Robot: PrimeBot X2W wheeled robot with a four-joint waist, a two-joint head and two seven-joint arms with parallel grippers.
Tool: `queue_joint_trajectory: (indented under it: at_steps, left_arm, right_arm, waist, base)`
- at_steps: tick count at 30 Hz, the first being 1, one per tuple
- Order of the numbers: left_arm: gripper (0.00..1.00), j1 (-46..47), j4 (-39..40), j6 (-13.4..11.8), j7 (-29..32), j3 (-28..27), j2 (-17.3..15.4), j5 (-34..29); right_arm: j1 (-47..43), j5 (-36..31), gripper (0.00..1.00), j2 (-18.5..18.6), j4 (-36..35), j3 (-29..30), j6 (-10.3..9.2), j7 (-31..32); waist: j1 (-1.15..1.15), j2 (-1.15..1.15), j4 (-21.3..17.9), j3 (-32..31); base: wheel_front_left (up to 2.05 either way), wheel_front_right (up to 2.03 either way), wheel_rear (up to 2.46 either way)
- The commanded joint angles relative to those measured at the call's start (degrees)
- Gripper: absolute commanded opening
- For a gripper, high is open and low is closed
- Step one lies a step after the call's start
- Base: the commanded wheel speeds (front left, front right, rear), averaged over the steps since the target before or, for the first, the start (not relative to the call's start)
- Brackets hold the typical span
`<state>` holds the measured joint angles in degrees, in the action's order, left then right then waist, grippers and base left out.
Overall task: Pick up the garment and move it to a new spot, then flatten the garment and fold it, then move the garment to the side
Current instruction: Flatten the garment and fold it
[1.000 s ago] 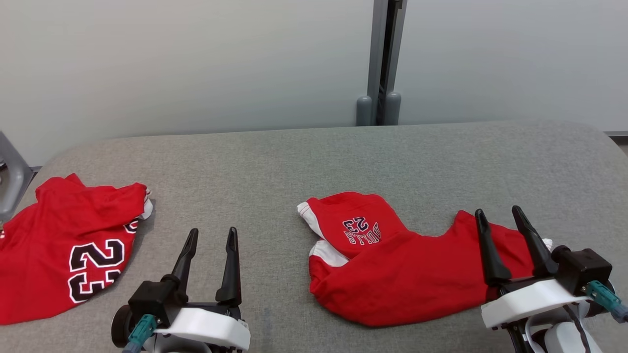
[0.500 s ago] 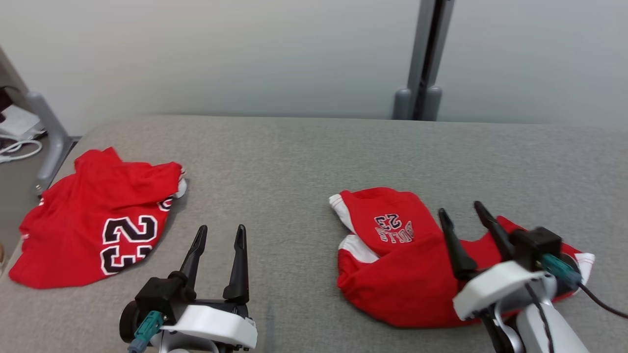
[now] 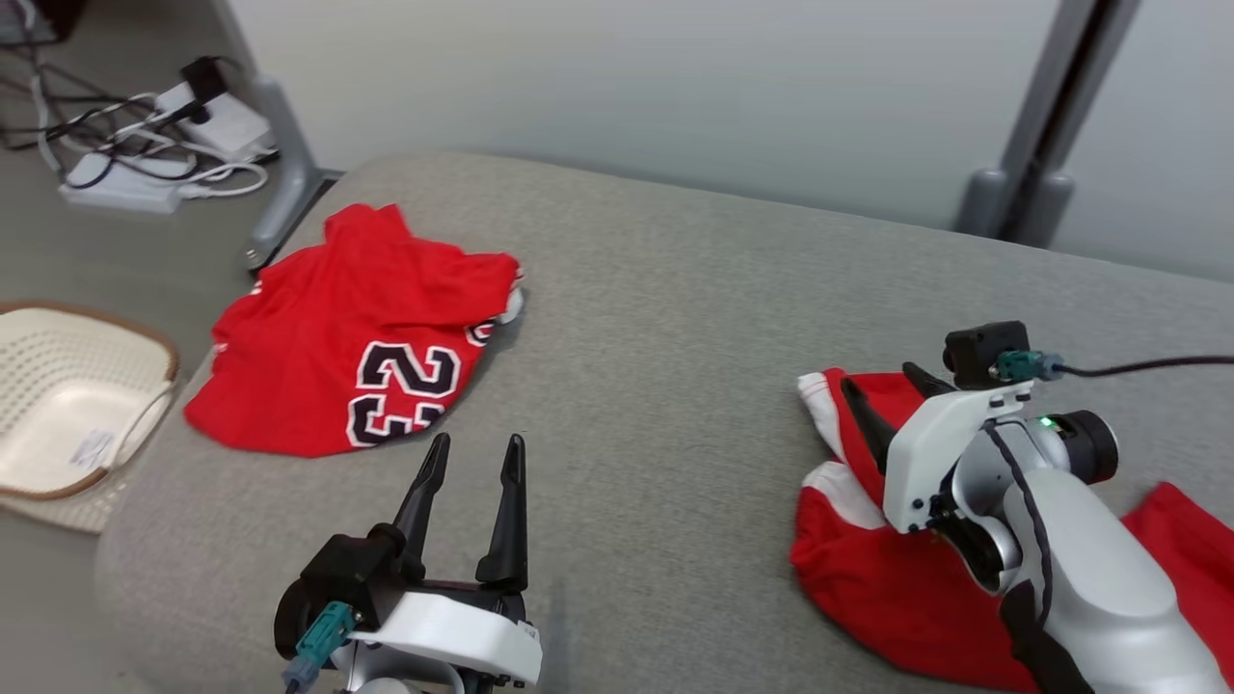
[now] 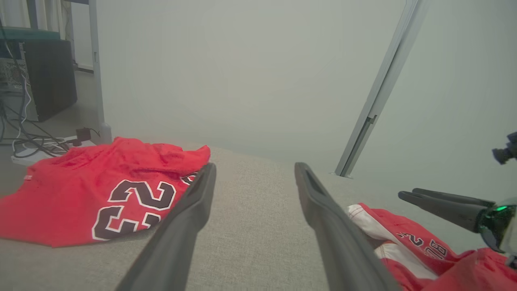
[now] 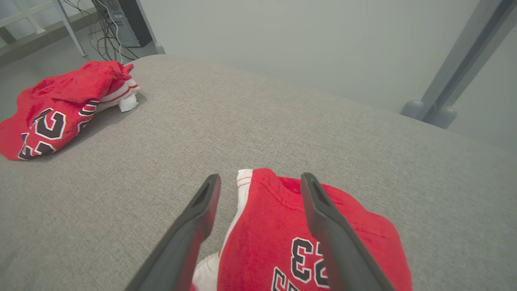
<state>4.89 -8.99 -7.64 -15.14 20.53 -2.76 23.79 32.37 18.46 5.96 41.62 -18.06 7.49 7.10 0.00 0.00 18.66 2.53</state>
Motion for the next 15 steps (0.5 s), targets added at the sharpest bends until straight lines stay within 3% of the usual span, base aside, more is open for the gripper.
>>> queue_joint_trajectory:
  at_steps: [1, 8, 15]
  left_arm:
    - [1.00, 0.58, 0.10, -0.40, 0.00, 0.09, -0.24, 0.26]
    - [1.00, 0.67, 0.05, -0.41, 0.00, 0.63, -0.24, 0.32]
    - [1.00, 1.20, 0.52, -0.77, 0.00, 1.13, -0.24, 0.57]
  right_arm:
    - [1.36, -0.53, 1.00, 0.25, 2.28, 0.40, 0.01, 0.67]
    - [6.22, -3.15, 1.00, 0.56, 11.87, 1.88, 0.01, 2.93]
    - [9.34, -7.63, 1.00, 0.05, 19.51, 3.49, 0.01, 2.96]
  waist:
    - [0.00, 0.00, 3.27, 1.13]
    - [0.00, 0.00, 6.65, 1.90]
    - [0.00, 0.00, 7.41, 2.60]
  base:
    - [0.00, 0.00, 0.00]
    - [0.00, 0.00, 0.00]
    - [0.00, 0.00, 0.00]
